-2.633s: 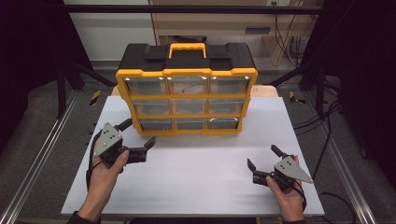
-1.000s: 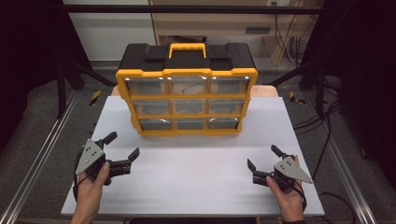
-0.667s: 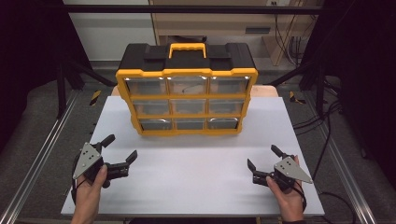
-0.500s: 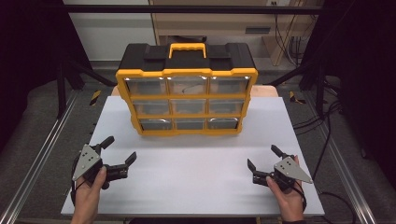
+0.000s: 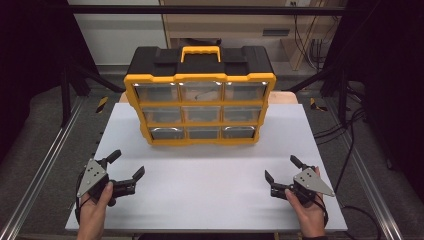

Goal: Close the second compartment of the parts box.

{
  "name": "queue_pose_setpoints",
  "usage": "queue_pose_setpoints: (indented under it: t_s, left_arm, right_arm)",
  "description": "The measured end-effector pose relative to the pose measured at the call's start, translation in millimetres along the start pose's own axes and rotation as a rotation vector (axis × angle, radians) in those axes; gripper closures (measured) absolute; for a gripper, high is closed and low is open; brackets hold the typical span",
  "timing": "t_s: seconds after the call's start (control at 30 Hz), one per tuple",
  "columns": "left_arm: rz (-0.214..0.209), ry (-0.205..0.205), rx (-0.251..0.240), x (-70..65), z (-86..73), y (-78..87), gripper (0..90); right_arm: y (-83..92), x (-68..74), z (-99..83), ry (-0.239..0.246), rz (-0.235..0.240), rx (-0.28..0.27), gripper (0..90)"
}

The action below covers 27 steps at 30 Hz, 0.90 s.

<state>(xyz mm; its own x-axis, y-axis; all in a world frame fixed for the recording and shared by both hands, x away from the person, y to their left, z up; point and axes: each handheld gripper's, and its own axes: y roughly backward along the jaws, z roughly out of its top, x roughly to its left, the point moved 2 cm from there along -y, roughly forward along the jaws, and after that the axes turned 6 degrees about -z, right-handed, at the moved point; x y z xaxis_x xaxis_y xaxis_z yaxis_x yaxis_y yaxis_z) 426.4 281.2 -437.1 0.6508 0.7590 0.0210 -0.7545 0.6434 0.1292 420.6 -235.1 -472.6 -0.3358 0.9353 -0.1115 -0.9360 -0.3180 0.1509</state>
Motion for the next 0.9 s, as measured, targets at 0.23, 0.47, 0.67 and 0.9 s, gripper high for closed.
queue_pose_setpoints:
  t_s: [0.23,0.47,0.67,0.9]
  left_arm:
    - [-0.001,0.012,0.004,0.4,-6.6,1.3,2.6]
    - [-0.020,0.006,0.011,-3.5,-11.9,-0.5,3.0]
    - [-0.032,0.006,0.021,-8.3,-16.7,-3.5,3.0]
    - [-0.049,0.018,0.025,-12.0,-22.1,-6.4,3.0]
  right_arm:
    - [0.0,0.0,-0.1,-0.001,0.000,0.001,2.2]
    - [-0.3,0.0,-0.3,0.000,0.000,0.001,2.2]
    - [-0.1,0.0,-0.2,-0.001,0.000,0.001,2.2]
    - [-0.4,0.3,-0.6,0.000,0.000,0.003,2.2]
